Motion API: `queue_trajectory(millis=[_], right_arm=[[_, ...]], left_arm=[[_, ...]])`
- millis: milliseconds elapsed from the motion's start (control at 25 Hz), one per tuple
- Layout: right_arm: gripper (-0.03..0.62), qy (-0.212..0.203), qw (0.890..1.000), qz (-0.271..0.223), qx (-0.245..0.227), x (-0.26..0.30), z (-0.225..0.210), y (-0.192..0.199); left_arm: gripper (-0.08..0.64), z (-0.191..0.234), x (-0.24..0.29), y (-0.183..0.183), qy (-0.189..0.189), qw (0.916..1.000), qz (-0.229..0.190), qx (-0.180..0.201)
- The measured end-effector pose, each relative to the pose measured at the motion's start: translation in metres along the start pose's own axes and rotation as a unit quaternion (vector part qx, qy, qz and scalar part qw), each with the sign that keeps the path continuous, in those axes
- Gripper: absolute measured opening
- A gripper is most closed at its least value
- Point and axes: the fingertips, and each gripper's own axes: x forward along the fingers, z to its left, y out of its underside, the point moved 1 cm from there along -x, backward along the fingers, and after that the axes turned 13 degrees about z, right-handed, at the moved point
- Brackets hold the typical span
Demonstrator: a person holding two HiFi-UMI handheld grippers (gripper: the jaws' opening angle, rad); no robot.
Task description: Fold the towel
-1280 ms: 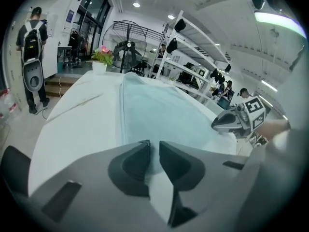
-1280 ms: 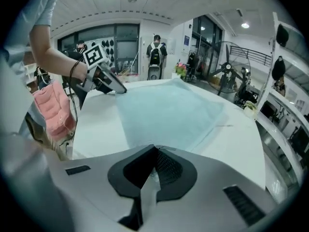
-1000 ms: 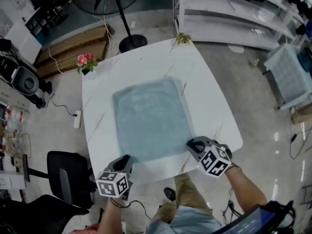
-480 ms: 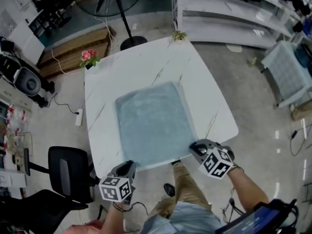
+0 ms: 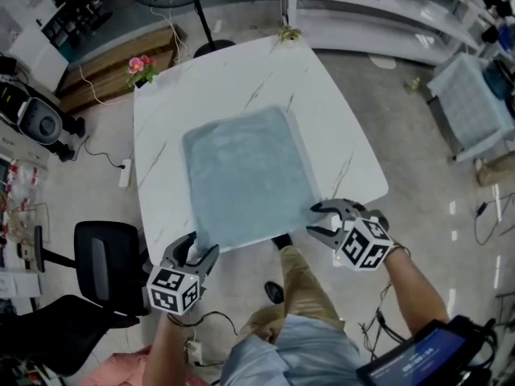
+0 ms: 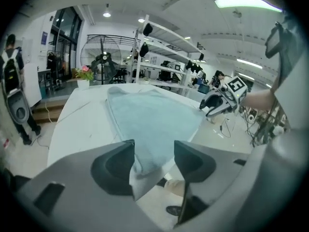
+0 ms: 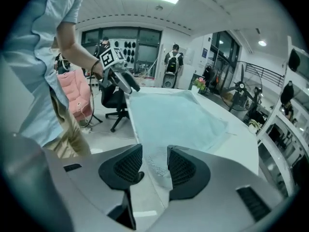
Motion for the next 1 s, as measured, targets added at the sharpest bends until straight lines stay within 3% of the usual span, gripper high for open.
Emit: queue_trajectory(millis=[160, 360, 560, 640, 880, 920, 1000], right_arm=[[0.186, -0.015, 0.999, 0.004, -0.051, 0.003, 0.008, 0.002], [0.186, -0.031, 0.997, 0.006, -0.073, 0.013, 0.003, 0.003], [0.174, -0.043, 0.994, 0.018, -0.098, 0.022, 0.000, 0.010], [0.142, -0.042, 0.993, 0.019, -0.105, 0.023, -0.003, 0.013], [0.138, -0.067, 0.992, 0.021, -0.104, 0.026, -0.002, 0.019], [0.127, -0.070, 0.992, 0.021, -0.102, 0.026, -0.002, 0.019], [0.046, -0.067, 0.993, 0.021, -0.100, 0.025, -0.003, 0.018]], left_arm=[[0.278, -0.002, 0.006, 0.008, -0.014, 0.9952, 0.026, 0.093], [0.252, 0.013, 0.015, 0.016, -0.027, 0.9902, 0.044, 0.130], [0.194, 0.020, 0.021, 0.020, -0.007, 0.9906, 0.049, 0.128], [0.179, 0.021, 0.020, 0.019, -0.002, 0.9908, 0.051, 0.125], [0.176, 0.022, 0.022, 0.019, 0.003, 0.9919, 0.038, 0.121], [0.171, 0.022, 0.022, 0.017, 0.007, 0.9924, 0.036, 0.117], [0.082, 0.021, 0.021, 0.016, 0.020, 0.9938, 0.039, 0.103]])
